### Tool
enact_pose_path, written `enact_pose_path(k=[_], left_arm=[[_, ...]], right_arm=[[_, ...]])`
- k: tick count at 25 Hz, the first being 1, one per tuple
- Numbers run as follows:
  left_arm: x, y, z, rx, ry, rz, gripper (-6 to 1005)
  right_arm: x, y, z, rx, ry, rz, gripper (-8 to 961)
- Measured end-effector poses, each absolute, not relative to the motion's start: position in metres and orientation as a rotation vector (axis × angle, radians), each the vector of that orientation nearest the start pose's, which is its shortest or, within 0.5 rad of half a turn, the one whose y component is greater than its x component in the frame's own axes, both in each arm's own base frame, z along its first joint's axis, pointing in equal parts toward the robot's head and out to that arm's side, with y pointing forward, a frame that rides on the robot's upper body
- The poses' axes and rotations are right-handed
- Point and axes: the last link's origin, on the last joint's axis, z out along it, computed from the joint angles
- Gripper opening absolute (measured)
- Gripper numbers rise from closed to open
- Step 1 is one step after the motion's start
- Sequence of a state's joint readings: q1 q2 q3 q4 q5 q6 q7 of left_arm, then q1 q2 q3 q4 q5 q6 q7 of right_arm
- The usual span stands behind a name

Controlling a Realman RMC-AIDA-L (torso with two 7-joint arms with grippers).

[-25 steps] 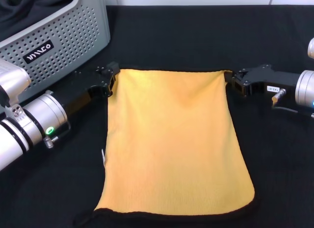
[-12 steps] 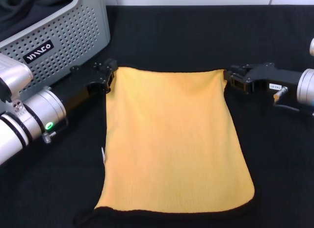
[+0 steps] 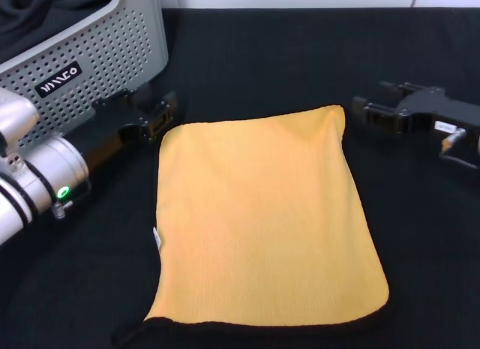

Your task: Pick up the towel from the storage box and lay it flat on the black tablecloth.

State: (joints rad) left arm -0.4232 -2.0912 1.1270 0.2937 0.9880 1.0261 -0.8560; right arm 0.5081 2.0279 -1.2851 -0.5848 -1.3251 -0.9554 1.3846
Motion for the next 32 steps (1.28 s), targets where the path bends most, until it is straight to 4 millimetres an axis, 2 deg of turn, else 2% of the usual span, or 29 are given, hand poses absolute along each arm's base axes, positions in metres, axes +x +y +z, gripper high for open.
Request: enact_pose_path(k=[6, 9, 14, 21, 27, 32], left_arm=[[-0.317, 0.316, -0.027, -2.075, -0.717, -0.843, 497], [-0.31, 0.299, -0.022, -2.143, -0.649, -0.945, 564], [-0.29, 0.272, -0.009, -2.352, -0.526, -1.123, 733], [-0.256, 0.25, 0.01, -2.682, -0.434, -1.294, 715], [-0.23, 0.243, 0.023, -2.807, -0.239, -1.432, 713], [-0.222, 0.245, 0.026, -2.834, -0.206, -1.452, 713]], right_arm=[[0.253, 0.357, 0.001, -2.363, 0.652, 0.829, 702], [0.246, 0.341, 0.009, -2.419, 0.524, 0.892, 771], [0.229, 0.318, 0.014, -2.618, 0.311, 0.952, 771], [0.207, 0.291, 0.031, -2.855, 0.082, 1.055, 771], [0.188, 0.281, 0.04, -2.954, -0.065, 1.181, 771], [0.179, 0.283, 0.04, -3.009, -0.109, 1.194, 771]])
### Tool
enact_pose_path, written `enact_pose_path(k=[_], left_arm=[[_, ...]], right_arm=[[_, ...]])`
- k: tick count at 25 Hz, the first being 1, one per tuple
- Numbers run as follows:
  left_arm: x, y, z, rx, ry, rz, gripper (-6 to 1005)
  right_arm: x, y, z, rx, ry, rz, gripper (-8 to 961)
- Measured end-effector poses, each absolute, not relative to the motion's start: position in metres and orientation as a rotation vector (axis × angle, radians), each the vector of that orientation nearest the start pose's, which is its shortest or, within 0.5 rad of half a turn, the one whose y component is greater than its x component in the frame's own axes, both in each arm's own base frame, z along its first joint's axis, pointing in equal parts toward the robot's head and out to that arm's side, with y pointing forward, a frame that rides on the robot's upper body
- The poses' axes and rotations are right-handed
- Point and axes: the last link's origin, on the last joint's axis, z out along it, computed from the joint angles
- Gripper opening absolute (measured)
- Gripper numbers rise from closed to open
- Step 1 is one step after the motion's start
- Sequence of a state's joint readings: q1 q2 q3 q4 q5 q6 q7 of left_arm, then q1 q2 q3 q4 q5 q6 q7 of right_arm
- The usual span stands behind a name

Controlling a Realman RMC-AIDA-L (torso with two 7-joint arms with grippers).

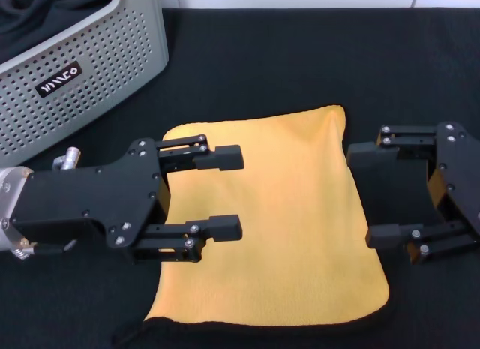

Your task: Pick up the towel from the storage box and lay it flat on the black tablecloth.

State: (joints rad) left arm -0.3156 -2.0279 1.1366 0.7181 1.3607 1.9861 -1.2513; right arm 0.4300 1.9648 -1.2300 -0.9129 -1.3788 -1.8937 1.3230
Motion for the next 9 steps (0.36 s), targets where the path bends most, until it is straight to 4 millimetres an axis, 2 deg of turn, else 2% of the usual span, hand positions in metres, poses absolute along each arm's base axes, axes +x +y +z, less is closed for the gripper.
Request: enact_pose_path(k=[9], left_arm=[[-0.2109, 0.2441, 0.0228, -2.857, -0.189, -1.492, 713]], right_arm=[[0.1749, 0.2778, 0.0392, -3.045, -0.128, 1.223, 771]])
